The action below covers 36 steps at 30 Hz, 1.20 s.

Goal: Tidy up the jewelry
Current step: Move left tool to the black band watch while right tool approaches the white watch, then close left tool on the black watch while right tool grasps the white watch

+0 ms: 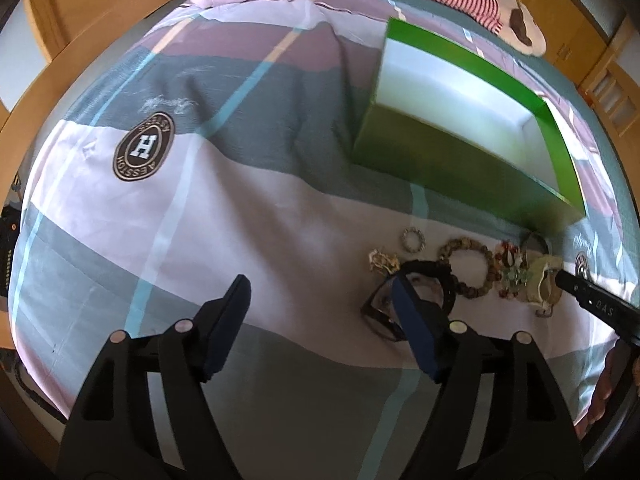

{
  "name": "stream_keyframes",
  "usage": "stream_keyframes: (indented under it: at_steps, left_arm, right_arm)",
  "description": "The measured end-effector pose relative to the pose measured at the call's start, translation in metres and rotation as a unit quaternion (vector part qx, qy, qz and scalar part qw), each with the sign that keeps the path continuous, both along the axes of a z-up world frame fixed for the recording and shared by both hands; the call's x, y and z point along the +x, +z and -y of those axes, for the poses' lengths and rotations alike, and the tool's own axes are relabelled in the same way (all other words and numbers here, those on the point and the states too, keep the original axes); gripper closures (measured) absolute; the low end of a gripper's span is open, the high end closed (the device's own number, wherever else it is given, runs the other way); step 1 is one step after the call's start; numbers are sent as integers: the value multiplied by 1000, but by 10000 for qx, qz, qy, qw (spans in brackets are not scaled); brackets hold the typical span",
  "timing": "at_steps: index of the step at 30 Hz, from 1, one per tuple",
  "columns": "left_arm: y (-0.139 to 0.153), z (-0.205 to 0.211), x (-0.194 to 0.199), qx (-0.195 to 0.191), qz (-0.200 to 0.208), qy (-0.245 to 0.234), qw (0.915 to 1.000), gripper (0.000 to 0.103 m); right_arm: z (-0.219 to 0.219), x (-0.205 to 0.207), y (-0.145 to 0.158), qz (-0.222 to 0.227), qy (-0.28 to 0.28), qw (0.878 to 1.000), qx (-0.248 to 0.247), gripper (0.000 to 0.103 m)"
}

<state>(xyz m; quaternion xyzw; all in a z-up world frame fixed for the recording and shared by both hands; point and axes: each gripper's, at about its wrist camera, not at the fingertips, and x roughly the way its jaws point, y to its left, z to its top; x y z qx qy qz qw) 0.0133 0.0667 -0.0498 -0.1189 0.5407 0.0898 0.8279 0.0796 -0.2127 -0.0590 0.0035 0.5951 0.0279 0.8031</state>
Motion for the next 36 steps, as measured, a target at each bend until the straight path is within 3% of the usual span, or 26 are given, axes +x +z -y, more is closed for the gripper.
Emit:
stream_keyframes:
  at_steps: [2,4,6,8,12,22,28,36]
  left_arm:
    - [-3,6,1,94,-52,-117,9999,29]
    - [-8,12,1,156,-127,-219,9996,33]
    - [-14,18,2,213,-206,-319,9991,36]
    - [-19,24,3,258,-290,-403,9984,39]
    - [-26,33,5,299,-366,-539,9974,41]
    - [-25,45,3,125,-346,-861,9956,80]
    - [-23,45,2,112,-305,-877,9956,85]
    - [-4,37,-7,-162,47,-841,9963,98]
  right_arm:
    - [-2,1,-7,-53,61,9999,-116,56]
    - [-2,1,-11,-83,87,9999,-68,65]
    - [-5,-1,-15,-160,157,9997,-23,81]
    - [-6,-2,-15,-203,194,9996,3,83]
    - [-9,-6,-12,-160,221,9996,-29,84]
    - [-1,0,-13,-169,167,9997,-100,83]
    - [-8,-2,-17,-3,238,9996,-135,85]
    - [-1,-13,11,374,111,9992,113,94]
